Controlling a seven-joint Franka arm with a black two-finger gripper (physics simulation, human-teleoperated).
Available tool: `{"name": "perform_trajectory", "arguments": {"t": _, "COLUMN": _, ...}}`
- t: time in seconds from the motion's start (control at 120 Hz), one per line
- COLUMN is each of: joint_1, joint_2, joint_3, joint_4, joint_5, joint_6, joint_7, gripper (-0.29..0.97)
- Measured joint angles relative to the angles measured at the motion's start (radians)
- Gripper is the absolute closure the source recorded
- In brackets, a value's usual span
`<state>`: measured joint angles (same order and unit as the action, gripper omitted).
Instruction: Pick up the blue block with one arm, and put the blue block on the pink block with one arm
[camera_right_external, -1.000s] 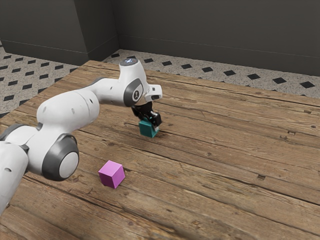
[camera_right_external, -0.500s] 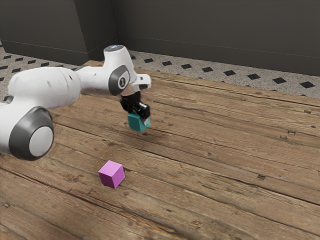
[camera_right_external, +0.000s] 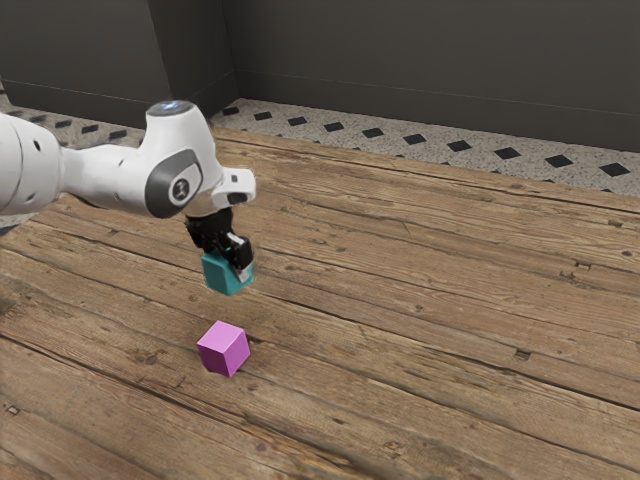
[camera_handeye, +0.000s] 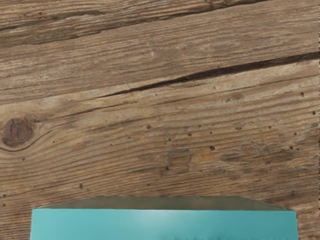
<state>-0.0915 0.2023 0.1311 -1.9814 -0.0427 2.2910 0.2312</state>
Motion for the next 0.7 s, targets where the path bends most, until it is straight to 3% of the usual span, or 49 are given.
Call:
{"name": "perform_trajectory", "arguments": {"t": 0.258, "joint_1": -0.007, "joint_2": -0.138, "joint_3": -0.001, "joint_4": -0.227, "joint_5": 0.058, "joint_6": 0.115, "joint_7": -0.043, "gripper": 0.3}}
{"name": "perform_trajectory", "arguments": {"t": 0.7, "joint_1": -0.08, "joint_2": -0.227, "joint_3": -0.001, "joint_4": -0.347, "joint_5": 0.092, "joint_6": 0.158, "joint_7": -0.196, "gripper": 0.3}}
